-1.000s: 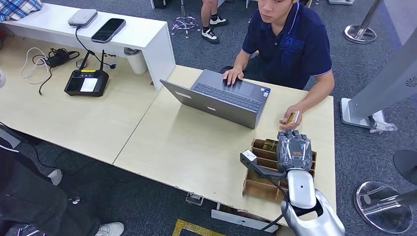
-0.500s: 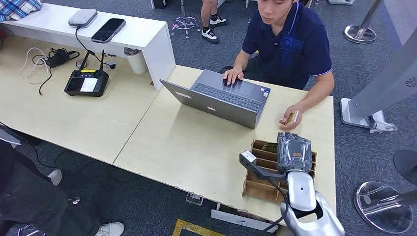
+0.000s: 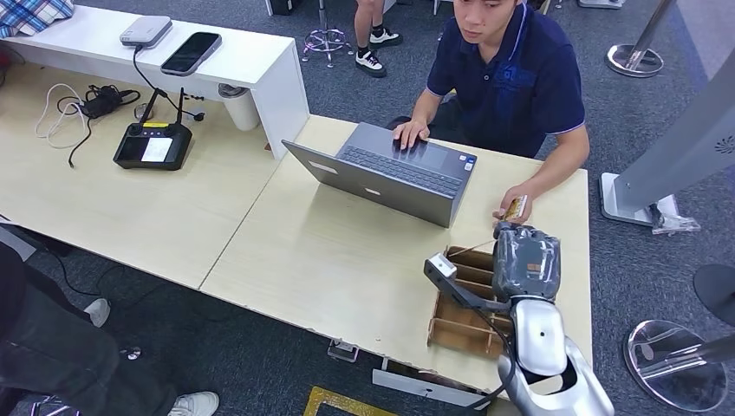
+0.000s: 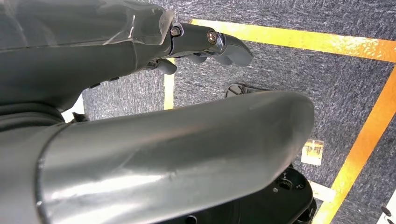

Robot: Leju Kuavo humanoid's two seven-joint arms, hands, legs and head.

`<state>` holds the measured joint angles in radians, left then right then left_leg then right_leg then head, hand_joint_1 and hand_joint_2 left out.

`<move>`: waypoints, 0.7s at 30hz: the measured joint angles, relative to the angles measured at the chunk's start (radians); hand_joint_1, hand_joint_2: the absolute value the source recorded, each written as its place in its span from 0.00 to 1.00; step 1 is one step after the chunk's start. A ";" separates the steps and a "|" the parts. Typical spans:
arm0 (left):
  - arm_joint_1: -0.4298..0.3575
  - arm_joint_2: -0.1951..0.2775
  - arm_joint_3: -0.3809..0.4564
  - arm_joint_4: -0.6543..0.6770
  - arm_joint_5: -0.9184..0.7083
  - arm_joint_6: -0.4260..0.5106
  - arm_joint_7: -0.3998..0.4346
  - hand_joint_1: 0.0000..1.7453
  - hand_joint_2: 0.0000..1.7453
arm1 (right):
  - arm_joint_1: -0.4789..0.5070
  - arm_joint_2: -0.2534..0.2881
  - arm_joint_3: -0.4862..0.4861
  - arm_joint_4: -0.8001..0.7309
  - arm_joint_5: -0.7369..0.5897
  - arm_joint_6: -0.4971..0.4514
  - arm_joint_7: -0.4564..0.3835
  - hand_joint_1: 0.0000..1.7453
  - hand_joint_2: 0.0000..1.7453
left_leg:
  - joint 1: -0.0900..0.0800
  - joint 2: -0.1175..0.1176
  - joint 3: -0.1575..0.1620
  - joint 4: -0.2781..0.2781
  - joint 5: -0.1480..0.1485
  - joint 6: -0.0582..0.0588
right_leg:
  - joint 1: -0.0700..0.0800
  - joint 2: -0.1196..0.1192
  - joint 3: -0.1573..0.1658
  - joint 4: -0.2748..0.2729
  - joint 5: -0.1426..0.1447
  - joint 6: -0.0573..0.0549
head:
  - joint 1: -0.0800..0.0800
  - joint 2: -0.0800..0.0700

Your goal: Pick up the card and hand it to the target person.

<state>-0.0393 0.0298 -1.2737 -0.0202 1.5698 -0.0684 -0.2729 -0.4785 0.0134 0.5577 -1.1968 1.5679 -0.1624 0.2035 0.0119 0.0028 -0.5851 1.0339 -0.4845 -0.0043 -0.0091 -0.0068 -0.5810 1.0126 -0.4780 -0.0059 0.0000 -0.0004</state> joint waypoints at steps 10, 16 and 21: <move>-0.001 0.000 0.000 0.000 0.000 0.005 0.000 0.00 0.00 | 0.002 -0.011 -0.091 -0.140 0.000 -0.046 0.059 0.95 1.00 | 0.000 0.000 0.000 0.000 0.000 0.000 | 0.000 0.000 0.000 0.000 0.000 0.000 | 0.000 0.000; -0.003 0.000 0.000 0.000 0.000 0.004 -0.008 0.00 0.00 | 0.002 -0.025 -0.119 -0.173 0.000 -0.048 0.104 0.93 1.00 | 0.000 0.000 0.000 0.000 0.000 0.000 | 0.000 0.000 0.000 0.000 0.000 0.000 | 0.000 0.000; -0.004 0.000 0.000 0.000 0.000 0.003 -0.013 0.00 0.00 | 0.002 -0.033 -0.122 -0.174 0.000 -0.047 0.114 0.92 1.00 | 0.000 0.000 0.000 0.000 0.000 0.000 | 0.000 0.000 0.000 0.000 0.000 0.000 | 0.000 0.000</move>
<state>-0.0434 0.0294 -1.2738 -0.0202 1.5698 -0.0649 -0.2862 -0.4766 -0.0199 0.4356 -1.3709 1.5679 -0.2098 0.3179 0.0118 0.0028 -0.5852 1.0339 -0.4845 -0.0042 -0.0092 -0.0069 -0.5809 1.0126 -0.4780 -0.0059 0.0000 -0.0004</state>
